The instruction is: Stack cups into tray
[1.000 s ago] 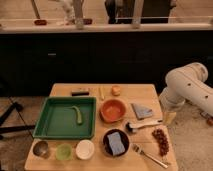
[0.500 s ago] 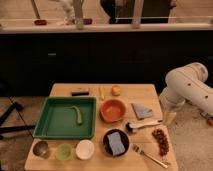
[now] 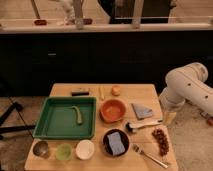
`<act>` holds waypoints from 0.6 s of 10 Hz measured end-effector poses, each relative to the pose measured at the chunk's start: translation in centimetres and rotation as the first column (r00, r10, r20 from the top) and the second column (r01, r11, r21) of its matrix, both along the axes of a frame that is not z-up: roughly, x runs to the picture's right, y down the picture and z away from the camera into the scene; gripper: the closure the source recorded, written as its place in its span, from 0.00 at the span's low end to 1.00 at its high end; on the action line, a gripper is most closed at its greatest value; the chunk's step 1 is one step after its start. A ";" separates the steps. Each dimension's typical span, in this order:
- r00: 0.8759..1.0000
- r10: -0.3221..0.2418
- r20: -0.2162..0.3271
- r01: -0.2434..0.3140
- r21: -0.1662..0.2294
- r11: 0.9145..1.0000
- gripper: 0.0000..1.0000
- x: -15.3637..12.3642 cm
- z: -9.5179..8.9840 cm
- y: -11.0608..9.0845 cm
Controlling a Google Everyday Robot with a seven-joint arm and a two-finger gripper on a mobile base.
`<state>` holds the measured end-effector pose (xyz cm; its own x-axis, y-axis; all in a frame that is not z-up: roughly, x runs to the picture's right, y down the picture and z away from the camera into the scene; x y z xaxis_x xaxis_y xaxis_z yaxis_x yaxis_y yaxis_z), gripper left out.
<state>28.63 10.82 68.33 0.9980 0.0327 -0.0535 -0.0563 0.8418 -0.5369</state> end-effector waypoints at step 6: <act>0.985 -0.137 0.104 0.134 0.039 0.990 0.20 -7.7 -1.5 3.1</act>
<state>20.91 13.92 66.86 0.9933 -0.1030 0.0516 0.1149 0.8543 -0.5070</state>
